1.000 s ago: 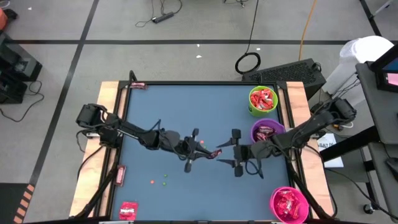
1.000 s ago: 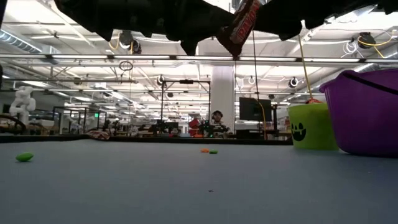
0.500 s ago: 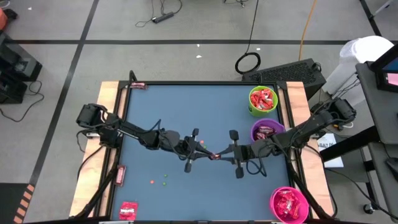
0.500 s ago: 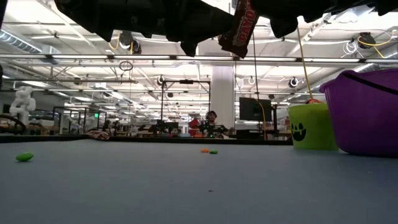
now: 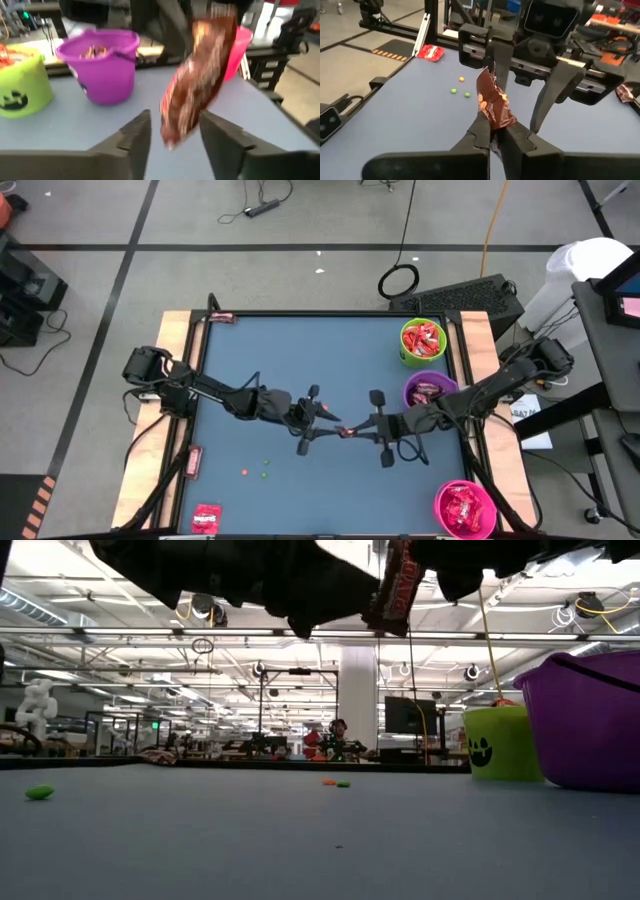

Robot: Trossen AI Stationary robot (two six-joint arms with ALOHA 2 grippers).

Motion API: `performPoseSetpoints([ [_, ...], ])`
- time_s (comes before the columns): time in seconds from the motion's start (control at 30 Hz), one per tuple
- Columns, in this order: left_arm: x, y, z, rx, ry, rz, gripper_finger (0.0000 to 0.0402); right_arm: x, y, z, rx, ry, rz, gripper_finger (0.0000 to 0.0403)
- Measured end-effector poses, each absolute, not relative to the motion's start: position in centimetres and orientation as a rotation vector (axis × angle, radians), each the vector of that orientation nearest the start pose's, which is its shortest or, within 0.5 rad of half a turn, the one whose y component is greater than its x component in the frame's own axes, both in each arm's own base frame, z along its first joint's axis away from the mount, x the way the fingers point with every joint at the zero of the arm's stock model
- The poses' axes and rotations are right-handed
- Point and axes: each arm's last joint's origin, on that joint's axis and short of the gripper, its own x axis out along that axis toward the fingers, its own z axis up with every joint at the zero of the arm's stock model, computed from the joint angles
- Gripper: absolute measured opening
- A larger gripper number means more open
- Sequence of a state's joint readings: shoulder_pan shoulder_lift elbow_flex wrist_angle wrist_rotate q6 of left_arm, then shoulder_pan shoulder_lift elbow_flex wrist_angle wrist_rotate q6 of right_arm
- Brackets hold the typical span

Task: Organize candy in baskets
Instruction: Put the brown chocolate bar into the violet bucket

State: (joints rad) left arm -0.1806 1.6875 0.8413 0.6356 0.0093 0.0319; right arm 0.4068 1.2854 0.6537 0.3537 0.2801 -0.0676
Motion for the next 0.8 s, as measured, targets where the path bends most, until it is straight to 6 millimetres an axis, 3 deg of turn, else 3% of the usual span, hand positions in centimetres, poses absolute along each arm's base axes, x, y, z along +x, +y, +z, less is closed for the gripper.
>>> performPoseSetpoints([
  [0.13,34.6,-6.2,19.6,0.054,0.273,-0.189,0.0215,24.4,10.1,24.7,-0.136,0.333,0.141,0.0009],
  [0.27,34.4,-6.1,19.1,0.017,0.325,-0.181,0.0238,23.0,9.9,26.0,-0.100,0.471,0.132,0.0010],
  [0.63,34.3,-6.4,18.9,-0.017,0.347,-0.179,0.0242,17.8,7.2,32.5,0.059,0.681,-0.052,0.0013],
  [0.8,34.3,-6.3,18.8,-0.035,0.368,-0.163,0.0242,14.1,5.5,33.8,0.193,0.860,-0.192,0.0013],
])
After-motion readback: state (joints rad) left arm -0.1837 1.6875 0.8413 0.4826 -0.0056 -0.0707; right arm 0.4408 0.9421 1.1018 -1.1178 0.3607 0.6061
